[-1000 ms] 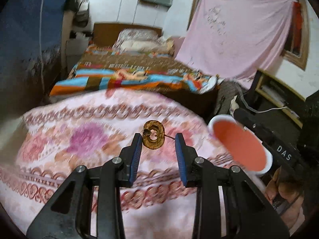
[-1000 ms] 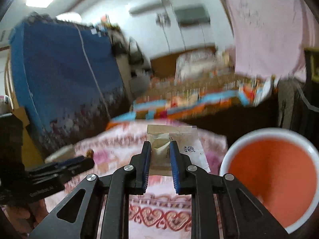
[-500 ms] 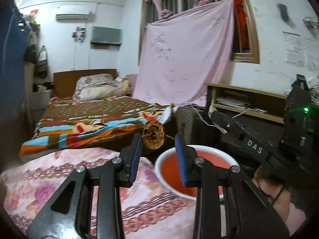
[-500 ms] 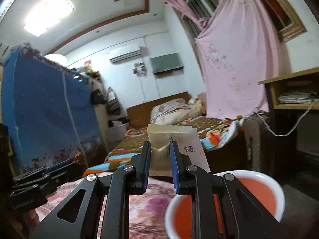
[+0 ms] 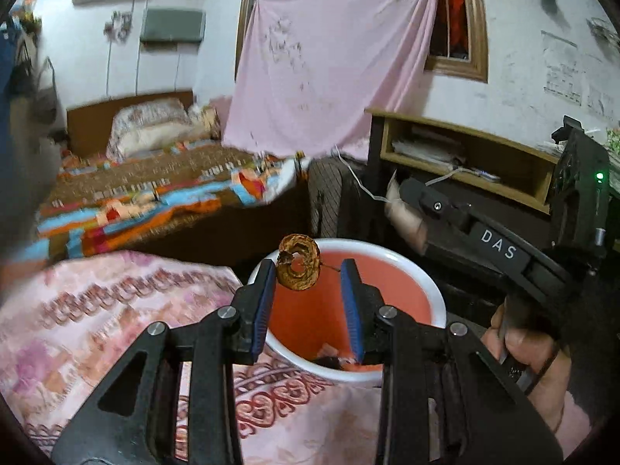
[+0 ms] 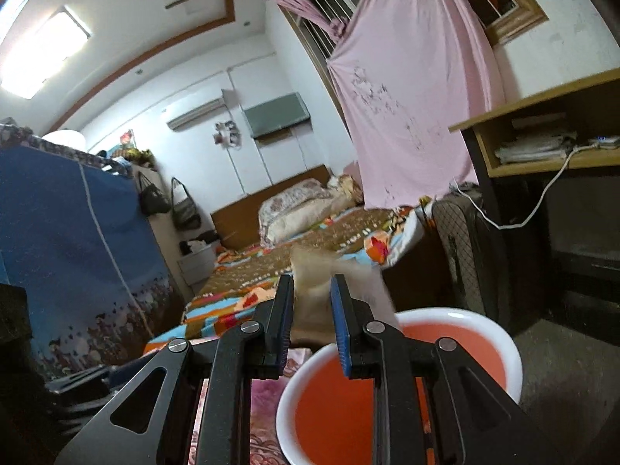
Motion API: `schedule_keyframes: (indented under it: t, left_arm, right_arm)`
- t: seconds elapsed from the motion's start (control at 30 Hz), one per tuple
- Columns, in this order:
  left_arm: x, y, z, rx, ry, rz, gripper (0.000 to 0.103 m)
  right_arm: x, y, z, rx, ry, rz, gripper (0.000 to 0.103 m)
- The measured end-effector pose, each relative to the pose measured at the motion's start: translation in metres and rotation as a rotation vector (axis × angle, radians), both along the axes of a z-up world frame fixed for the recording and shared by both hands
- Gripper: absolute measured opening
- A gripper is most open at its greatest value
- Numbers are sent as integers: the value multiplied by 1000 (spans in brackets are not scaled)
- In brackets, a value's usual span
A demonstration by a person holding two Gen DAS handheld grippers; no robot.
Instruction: Collect trash
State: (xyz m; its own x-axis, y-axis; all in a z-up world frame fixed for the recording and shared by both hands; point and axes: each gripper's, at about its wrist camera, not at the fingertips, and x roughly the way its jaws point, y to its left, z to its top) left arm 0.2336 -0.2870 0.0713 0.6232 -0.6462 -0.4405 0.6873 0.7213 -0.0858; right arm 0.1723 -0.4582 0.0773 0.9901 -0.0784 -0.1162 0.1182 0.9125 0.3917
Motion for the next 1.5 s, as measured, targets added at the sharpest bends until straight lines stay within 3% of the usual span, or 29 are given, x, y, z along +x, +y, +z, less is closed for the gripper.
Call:
schedule_keyframes:
  t: [0.2, 0.5, 0.67, 1.0, 1.3, 1.37, 1.43, 1.5]
  left_arm:
    - [16, -14, -14, -16, 134, -10, 18]
    - [22, -34, -27, 21, 195, -20, 19]
    - [22, -31, -29, 29, 209, -12, 27]
    - [21, -4, -20, -1, 184, 80, 30]
    - [15, 37, -5, -30, 116, 193, 42]
    - [12, 47, -3, -40, 106, 218, 45]
    - [8, 58, -2, -49, 97, 243, 49]
    - [1, 71, 0, -57, 81, 275, 54]
  right_arm:
    - [2, -1, -7, 23, 49, -5, 18]
    - [3, -5, -13, 58, 82, -15, 18]
    - [6, -7, -14, 67, 97, -21, 18]
    - [8, -7, -14, 64, 103, -32, 20]
    - [6, 5, -9, 16, 94, -27, 28]
    - [5, 10, -6, -1, 90, -23, 32]
    - [3, 18, -4, -18, 86, -19, 43]
    - [-1, 25, -3, -38, 83, -11, 45]
